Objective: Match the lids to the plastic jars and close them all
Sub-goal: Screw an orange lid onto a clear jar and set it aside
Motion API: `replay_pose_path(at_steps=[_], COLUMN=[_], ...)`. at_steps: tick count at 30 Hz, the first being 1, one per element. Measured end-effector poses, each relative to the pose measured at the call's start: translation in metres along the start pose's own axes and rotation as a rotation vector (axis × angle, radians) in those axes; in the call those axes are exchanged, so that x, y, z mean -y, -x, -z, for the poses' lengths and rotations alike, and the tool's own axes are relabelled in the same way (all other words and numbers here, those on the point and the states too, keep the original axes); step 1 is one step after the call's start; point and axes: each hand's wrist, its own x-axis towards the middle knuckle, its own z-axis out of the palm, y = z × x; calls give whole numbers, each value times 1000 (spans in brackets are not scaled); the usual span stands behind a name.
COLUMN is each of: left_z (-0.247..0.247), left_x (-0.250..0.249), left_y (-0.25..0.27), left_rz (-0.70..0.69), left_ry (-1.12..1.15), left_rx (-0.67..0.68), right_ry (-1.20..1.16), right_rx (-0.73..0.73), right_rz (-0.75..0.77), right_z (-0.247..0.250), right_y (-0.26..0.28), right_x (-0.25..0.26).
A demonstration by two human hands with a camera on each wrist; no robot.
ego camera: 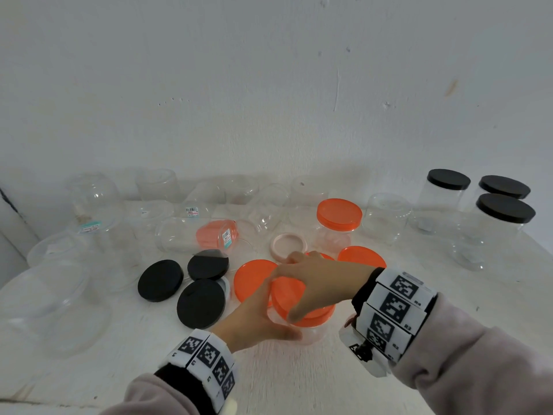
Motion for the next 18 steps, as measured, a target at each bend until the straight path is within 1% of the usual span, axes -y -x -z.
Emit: replay_pose_path(at_steps=[3,6,7,9,11,13,15,18], left_z=[0,0,1,1,0,0,0,0], left_x=[0,0,0,-1,0,0,1,0], left_y=[0,0,1,2,1,0,0,1], left_rz=[6,27,34,40,40,38,27,24], left_ry=[9,13,7,0,-5,-19,-22,-12], left_rx=[2,10,10,8,-4,-11,-11,-8], right_ry=[35,105,115,88,59,49,33,46], right_rx=[-49,-112,-114,-71,6,61,64,14], right_rz=[-33,-128,-155,-185,-156,-87,-56,-69], right_z=[-4,-9,-9,-6,-1,2,2,-1], right_y=[-1,-6,-7,-6,-2,0,0,-1], right_x=[1,0,0,-3,-3,-2,-2,-3])
